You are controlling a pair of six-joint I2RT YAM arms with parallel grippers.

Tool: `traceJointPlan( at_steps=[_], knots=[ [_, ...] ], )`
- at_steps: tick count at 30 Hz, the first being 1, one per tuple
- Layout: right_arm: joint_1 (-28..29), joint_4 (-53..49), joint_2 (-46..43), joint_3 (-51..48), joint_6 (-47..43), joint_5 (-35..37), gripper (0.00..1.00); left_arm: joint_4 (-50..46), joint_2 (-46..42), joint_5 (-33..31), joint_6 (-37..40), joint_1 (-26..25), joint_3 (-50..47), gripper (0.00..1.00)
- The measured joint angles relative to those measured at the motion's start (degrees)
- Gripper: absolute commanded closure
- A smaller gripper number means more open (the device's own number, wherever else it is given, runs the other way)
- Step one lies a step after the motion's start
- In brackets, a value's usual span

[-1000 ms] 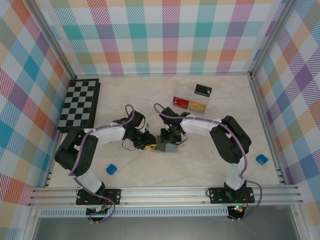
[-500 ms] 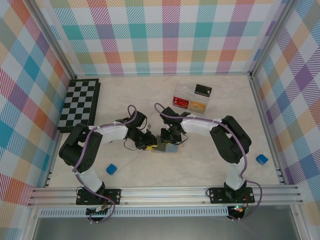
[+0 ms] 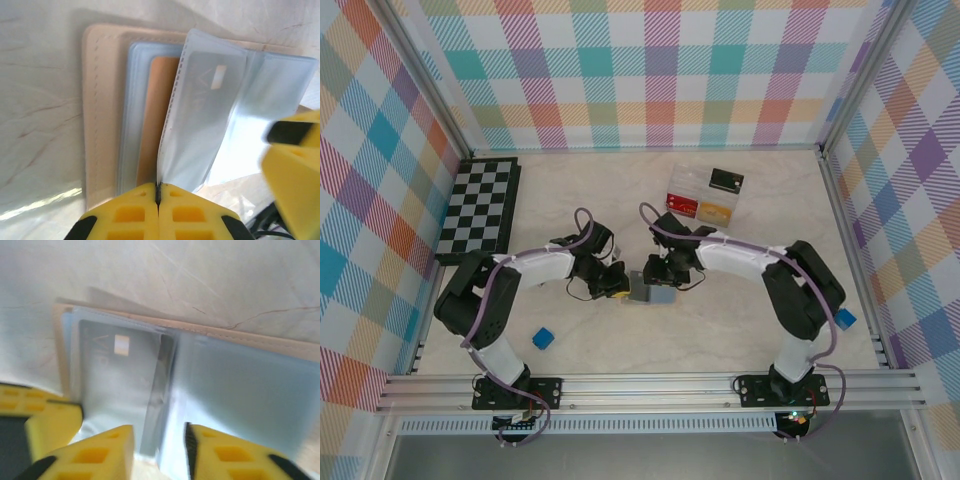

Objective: Take the credit cards out of the card holder

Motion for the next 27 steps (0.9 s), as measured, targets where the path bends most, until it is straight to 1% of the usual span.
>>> traceJointPlan(
  at_steps=[3, 7, 8, 10, 11, 13, 16, 18, 22, 25, 27],
  knots=[
    [0.0, 0.35, -4.92, -0.57, -0.48, 1.99, 0.42, -4.35, -1.29, -4.33, 1.07, 0.0, 1.51, 1.0],
    [0.0, 0.57, -11.34, -2.95, -1.27, 6.54, 0.32, -8.52, -2.93, -8.46, 2.38, 0.0, 4.04, 1.0],
    [-0.07, 0.44, -12.39, -3.48, -1.38, 7.72, 0.32, -9.03, -3.32, -8.87, 2.69, 0.0, 4.39, 0.98],
    [-0.42, -0.35, -14.62, -4.52, -1.42, 10.32, 0.31, -9.66, -3.96, -9.03, 2.97, 0.0, 4.72, 0.89],
    [-0.63, -1.01, -15.52, -4.81, -1.38, 11.37, 0.31, -9.73, -4.11, -8.79, 3.08, 0.0, 4.72, 0.85],
    [-1.2, -2.34, -17.07, -5.09, -1.03, 13.11, 0.29, -9.51, -4.2, -7.67, 2.95, -0.04, 4.72, 0.73],
    [-1.9, -3.65, -19.06, -5.2, -0.55, 14.97, 0.23, -7.5, -4.2, -4.7, 2.1, -0.31, 4.7, 0.61],
    [-2.23, -3.82, -20.15, -5.46, -0.07, 15.89, 0.18, -5.2, -4.2, -2.69, 1.16, -0.74, 4.7, 0.56],
    [-2.47, -3.87, -21.92, -6.51, 0.13, 17.07, 0.14, -0.63, -4.07, 0.55, -1.25, -2.38, 4.7, 0.48],
    [-2.47, -3.8, -23.21, -7.69, 0.09, 17.51, 0.12, 2.03, -3.1, 2.23, -2.67, -4.02, 4.83, 0.42],
    [-2.51, -3.8, -23.93, -8.2, 0.11, 17.66, 0.12, 3.72, -2.01, 3.15, -3.56, -4.55, 4.87, 0.4]
  ],
)
